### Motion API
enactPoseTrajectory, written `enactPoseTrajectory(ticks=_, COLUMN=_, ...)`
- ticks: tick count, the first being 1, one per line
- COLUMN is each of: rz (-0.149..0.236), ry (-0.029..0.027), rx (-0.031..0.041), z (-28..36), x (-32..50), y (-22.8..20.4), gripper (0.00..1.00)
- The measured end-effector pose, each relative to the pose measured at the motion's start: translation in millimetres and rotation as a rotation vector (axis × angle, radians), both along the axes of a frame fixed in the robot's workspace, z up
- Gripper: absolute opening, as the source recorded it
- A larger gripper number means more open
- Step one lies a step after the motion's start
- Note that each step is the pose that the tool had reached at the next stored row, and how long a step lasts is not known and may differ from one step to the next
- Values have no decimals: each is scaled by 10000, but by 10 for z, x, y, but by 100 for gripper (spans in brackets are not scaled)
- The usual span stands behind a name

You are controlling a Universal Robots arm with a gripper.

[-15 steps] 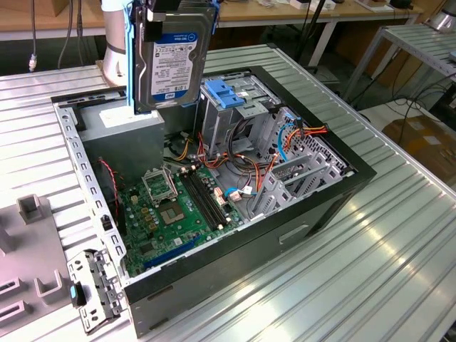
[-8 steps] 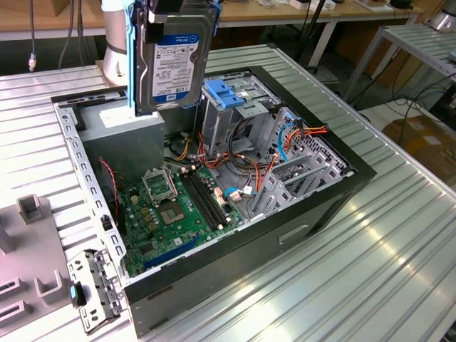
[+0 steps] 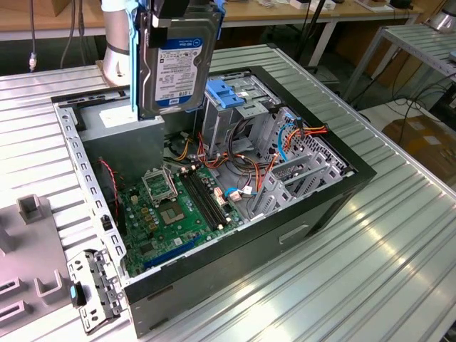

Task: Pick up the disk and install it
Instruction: 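Insert the disk into the insertion slot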

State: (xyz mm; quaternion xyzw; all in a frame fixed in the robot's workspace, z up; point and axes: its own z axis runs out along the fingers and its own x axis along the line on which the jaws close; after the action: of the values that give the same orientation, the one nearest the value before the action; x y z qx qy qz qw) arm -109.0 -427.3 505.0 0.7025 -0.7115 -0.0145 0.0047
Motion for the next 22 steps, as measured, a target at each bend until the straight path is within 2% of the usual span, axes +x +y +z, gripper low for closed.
enactPoseTrajectory(ticks=2, rz=0, ry=0, rx=0, z=-1, x=0, y=-50, gripper=37)
enactPoseTrajectory(ticks=4, rz=0, ry=1, rx=-1, z=-3, x=0, y=-118, gripper=37)
enactPoseTrajectory(ticks=13, rz=0, ry=0, rx=-4, z=-11, x=0, y=-336, gripper=37)
enactPoseTrajectory(ticks=14, rz=1, ry=0, rx=-6, z=-12, x=1, y=-374, gripper=37)
enactPoseTrajectory(ticks=22, rz=1, ry=0, rx=-14, z=-20, x=0, y=-594, gripper=37)
